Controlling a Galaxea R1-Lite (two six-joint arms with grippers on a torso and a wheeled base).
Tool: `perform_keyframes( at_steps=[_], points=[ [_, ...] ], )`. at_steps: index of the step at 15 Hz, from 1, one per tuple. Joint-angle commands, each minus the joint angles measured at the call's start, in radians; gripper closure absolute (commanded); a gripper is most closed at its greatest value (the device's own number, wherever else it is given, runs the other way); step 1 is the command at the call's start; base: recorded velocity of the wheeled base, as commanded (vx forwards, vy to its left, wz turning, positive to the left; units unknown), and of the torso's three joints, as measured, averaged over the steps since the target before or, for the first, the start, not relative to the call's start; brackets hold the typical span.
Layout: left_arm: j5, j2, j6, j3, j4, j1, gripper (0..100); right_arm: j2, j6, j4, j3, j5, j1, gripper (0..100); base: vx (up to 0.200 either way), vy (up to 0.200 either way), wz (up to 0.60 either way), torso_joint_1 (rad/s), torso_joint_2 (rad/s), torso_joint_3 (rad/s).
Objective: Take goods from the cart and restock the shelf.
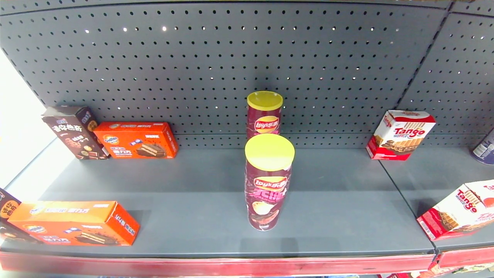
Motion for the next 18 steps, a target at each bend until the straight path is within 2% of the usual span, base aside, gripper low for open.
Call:
perform_keyframes(
  at_steps=[1,2,4,5,8,9,10,12,14,18],
  points=[
    [-0.001,0.003,0.001,0.000,0.001,0.002,0,0.001,0.000,0.000,0.000,0.000,-0.001,0,0.000,0.000,0.00,0.000,0.00,0.000],
    [-0.001,0.003,0.001,0.000,0.001,0.000,0,0.001,0.000,0.000,0.000,0.000,0.001,0,0.000,0.000,0.00,0.000,0.00,0.000],
    [0.000,-0.068,0.001,0.000,0.001,-0.116,0,0.001,0.000,0.000,0.000,0.000,0.001,0,0.000,0.000,0.00,0.000,0.00,0.000],
    [-0.003,-0.075,-0.001,0.000,0.001,-0.087,0,0.000,0.000,0.000,0.000,0.000,0.001,0,0.000,0.000,0.00,0.000,0.00,0.000],
    [0.003,-0.083,-0.009,0.000,0.001,-0.087,0,0.001,0.000,0.000,0.000,0.000,-0.001,0,0.000,0.000,0.00,0.000,0.00,0.000],
    [0.006,-0.083,-0.024,0.000,0.002,-0.087,0,0.001,0.000,0.000,0.000,0.000,0.001,0,0.000,0.000,0.00,0.000,0.00,0.000],
    [0.006,-0.083,-0.026,0.000,0.002,-0.087,0,0.000,0.000,0.000,0.000,0.000,0.001,0,0.000,0.000,0.00,0.000,0.00,0.000],
    [0.040,-0.083,-0.067,0.000,0.002,-0.087,0,0.001,0.000,0.000,0.000,0.000,-0.001,0,0.000,0.000,0.00,0.000,0.00,0.000],
    [0.063,-0.083,-0.072,0.000,0.002,-0.087,0,0.000,0.000,0.000,0.000,0.000,0.001,0,0.000,0.000,0.00,0.000,0.00,0.000],
    [0.068,-0.083,-0.070,0.000,0.002,-0.087,0,0.000,0.002,0.000,0.000,0.000,-0.001,0,0.000,0.000,0.00,0.000,0.00,0.000]
  ],
)
